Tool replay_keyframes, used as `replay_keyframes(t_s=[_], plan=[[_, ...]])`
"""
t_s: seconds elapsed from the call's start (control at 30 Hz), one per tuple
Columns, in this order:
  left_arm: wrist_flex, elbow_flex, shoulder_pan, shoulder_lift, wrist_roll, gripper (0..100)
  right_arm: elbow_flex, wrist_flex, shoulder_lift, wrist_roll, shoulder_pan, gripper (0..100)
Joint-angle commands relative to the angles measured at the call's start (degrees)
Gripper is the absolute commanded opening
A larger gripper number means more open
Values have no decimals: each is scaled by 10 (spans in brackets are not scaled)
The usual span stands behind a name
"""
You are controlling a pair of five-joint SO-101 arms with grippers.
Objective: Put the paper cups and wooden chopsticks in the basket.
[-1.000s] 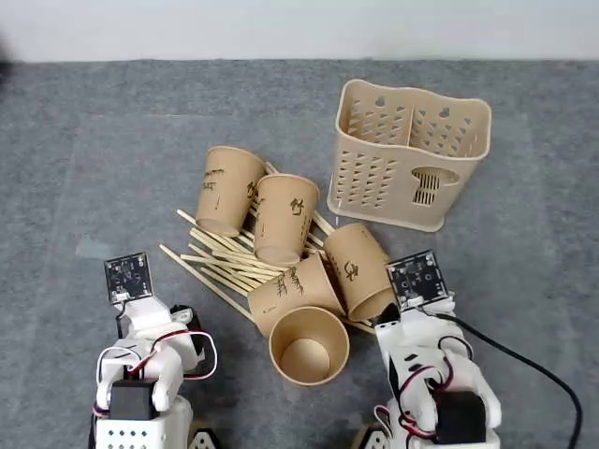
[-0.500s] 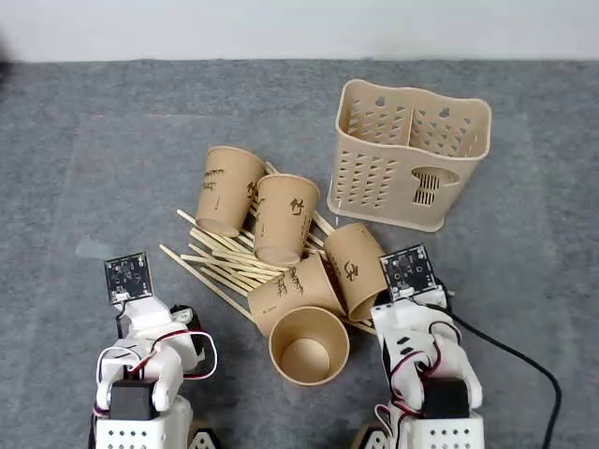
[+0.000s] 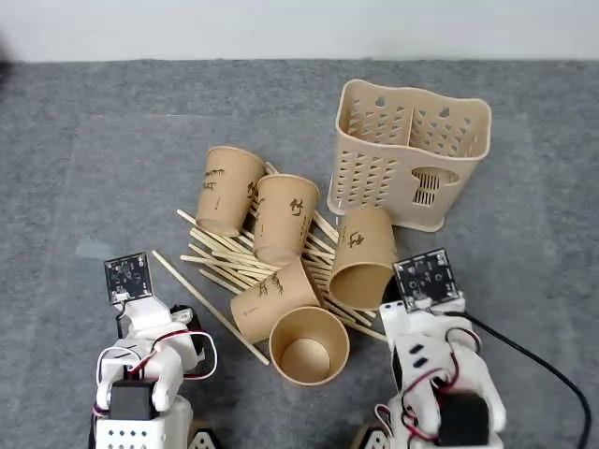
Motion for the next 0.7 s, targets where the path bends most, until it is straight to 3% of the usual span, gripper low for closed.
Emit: replay_keyframes(t_s=[0.0,0.33,0.5,0.67], plan=[[3,-4,-1,1,4,14,-90,38,-2,3,8,8],[3,-4,-1,1,4,14,-287,22,17,-68,8,8],[3,-4,-1,1,4,14,-374,-30,167,-96,62,8],[3,-4,-1,1,4,14,-529,-20,367,-122,108,8]])
